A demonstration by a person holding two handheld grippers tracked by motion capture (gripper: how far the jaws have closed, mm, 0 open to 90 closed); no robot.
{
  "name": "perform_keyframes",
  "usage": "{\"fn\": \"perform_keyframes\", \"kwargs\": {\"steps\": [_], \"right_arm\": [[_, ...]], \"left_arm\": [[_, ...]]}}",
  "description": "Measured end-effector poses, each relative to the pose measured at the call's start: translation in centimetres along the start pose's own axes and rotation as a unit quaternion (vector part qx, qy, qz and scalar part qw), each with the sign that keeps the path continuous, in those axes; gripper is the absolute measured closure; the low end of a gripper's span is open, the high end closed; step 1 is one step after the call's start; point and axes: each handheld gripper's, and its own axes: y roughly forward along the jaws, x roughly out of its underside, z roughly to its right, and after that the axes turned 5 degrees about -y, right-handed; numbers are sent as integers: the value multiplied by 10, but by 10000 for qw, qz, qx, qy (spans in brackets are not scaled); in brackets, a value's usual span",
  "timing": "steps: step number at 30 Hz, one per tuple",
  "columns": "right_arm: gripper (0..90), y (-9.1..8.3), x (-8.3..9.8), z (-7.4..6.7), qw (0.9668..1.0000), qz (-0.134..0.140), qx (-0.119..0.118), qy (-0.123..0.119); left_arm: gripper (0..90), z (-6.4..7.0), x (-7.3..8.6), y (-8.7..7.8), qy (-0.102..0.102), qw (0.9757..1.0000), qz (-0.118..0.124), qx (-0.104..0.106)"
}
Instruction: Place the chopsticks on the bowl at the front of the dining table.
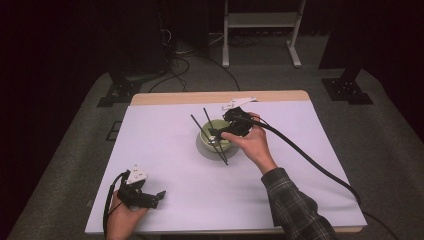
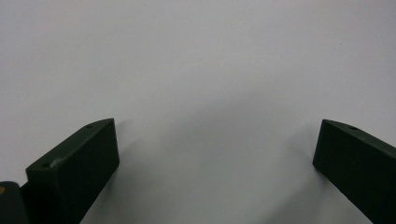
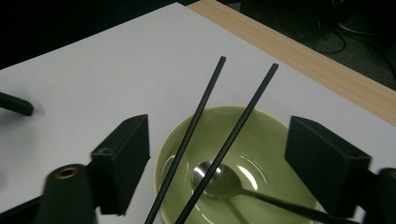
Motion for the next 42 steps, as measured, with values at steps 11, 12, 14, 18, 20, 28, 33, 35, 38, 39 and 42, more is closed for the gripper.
{"fn": "perform_keyframes", "kwargs": {"steps": [11, 12, 14, 18, 20, 28, 33, 35, 38, 39, 42], "right_arm": [[126, 39, -10, 8, 9996, -243, 66, 162], [126, 41, -11, 10, 9995, -221, 66, 201], [126, 44, -11, 14, 9994, -191, 78, 294], [126, 53, -11, 19, 9989, -306, 150, 328], [126, 58, -13, 18, 9988, -340, 155, 331], [127, 72, -12, 24, 9981, -372, 233, 439], [127, 75, -11, 22, 9982, -324, 192, 466], [127, 77, -10, 21, 9982, -334, 203, 453], [127, 79, -9, 21, 9984, -329, 223, 403], [127, 80, -9, 21, 9983, -351, 227, 397], [127, 82, -7, 21, 9981, -388, 241, 416]], "left_arm": [[0, 0, 0, 0, -12, 10000, -4, 4], [0, 0, 0, 0, -22, 10000, 6, 8], [0, 0, 0, 0, -23, 10000, 12, 5], [0, 0, 0, 0, -24, 10000, 6, 11], [0, 0, 0, 0, -29, 10000, 12, 8], [0, 0, 0, 0, -30, 10000, 7, 11], [0, 0, 0, 0, -22, 10000, 9, 7], [0, 0, 0, 0, -17, 10000, -2, 8], [0, 0, 0, 0, -21, 10000, 8, 3], [0, 0, 0, 0, -26, 10000, 3, 7], [0, 0, 0, 0, -25, 10000, -3, 11]]}}
